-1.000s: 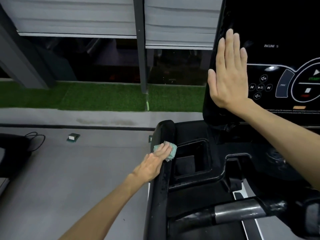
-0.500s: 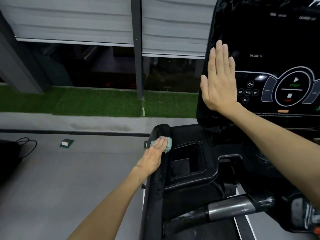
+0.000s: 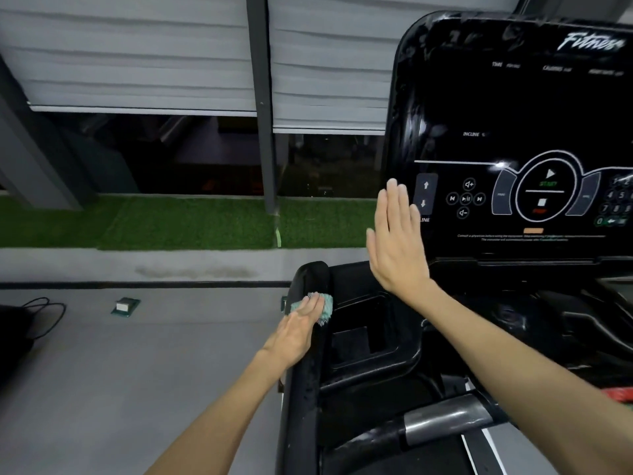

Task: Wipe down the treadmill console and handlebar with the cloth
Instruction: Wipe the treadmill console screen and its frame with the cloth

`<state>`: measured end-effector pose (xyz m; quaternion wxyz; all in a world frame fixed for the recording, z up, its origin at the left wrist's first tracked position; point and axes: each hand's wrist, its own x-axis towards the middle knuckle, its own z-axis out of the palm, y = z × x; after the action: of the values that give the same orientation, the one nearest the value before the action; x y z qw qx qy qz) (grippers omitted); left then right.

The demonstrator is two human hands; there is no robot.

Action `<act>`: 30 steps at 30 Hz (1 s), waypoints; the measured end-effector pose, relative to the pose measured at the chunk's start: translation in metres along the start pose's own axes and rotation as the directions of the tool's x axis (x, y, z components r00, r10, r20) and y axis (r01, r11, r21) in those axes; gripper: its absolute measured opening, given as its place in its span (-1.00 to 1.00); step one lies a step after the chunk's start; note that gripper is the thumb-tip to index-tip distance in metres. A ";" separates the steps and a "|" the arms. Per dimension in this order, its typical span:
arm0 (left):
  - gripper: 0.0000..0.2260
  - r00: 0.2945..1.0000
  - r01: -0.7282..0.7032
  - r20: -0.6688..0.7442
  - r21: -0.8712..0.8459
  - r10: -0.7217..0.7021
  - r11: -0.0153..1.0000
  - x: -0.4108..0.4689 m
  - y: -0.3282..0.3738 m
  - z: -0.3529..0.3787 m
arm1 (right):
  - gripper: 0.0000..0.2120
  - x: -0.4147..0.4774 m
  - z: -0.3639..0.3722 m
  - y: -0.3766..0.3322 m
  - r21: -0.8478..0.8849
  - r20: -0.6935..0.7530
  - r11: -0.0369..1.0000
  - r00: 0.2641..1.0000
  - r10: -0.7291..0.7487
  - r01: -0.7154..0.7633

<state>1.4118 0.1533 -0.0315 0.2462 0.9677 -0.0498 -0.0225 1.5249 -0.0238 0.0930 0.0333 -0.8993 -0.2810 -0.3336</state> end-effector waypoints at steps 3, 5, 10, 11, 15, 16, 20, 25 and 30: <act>-0.40 0.999 -0.004 -0.042 -0.014 0.004 1.000 0.011 0.006 0.000 | -0.40 -0.005 0.005 -0.004 -0.020 0.011 0.999 0.999 0.035 -0.034; -0.42 0.997 -0.021 -0.075 -0.035 0.019 0.999 0.002 0.008 0.004 | -0.41 -0.003 0.004 -0.004 -0.028 0.015 0.999 0.999 0.036 -0.036; -0.40 0.997 -0.017 -0.074 -0.045 0.014 0.999 -0.042 0.004 0.018 | -0.40 -0.005 0.006 -0.002 -0.020 0.005 0.999 0.999 0.033 -0.033; -0.39 0.999 -0.008 -0.045 -0.033 0.007 0.999 -0.052 0.004 0.021 | -0.40 -0.005 0.005 -0.002 -0.013 0.002 0.999 0.999 0.032 -0.032; -0.37 0.997 -0.066 0.032 -0.019 0.066 0.998 -0.073 0.009 0.021 | -0.38 -0.005 0.005 -0.002 0.003 -0.005 1.000 1.000 0.018 -0.018; -0.37 0.996 -0.075 0.039 -0.014 0.075 0.997 -0.070 0.008 0.018 | -0.38 -0.005 0.005 -0.002 0.007 -0.006 1.000 1.000 0.019 -0.019; -0.42 0.998 -0.058 0.018 -0.016 0.059 0.998 -0.028 0.005 0.007 | -0.36 -0.005 0.005 -0.003 0.002 -0.007 1.000 1.000 0.022 -0.022; -0.42 1.000 -0.017 -0.015 -0.007 0.017 1.000 -0.005 0.014 0.002 | -0.35 -0.004 0.003 -0.004 -0.007 -0.002 1.000 1.000 0.015 -0.015; -0.40 0.998 -0.058 -0.035 -0.058 0.056 0.997 -0.062 0.008 0.019 | -0.35 -0.005 0.001 -0.003 0.003 0.016 1.000 1.000 0.018 -0.019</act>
<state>1.3479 0.1436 -0.0428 0.2758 0.9585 -0.0726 -0.0008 1.5204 -0.0235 0.0889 0.0353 -0.9045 -0.2733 -0.3255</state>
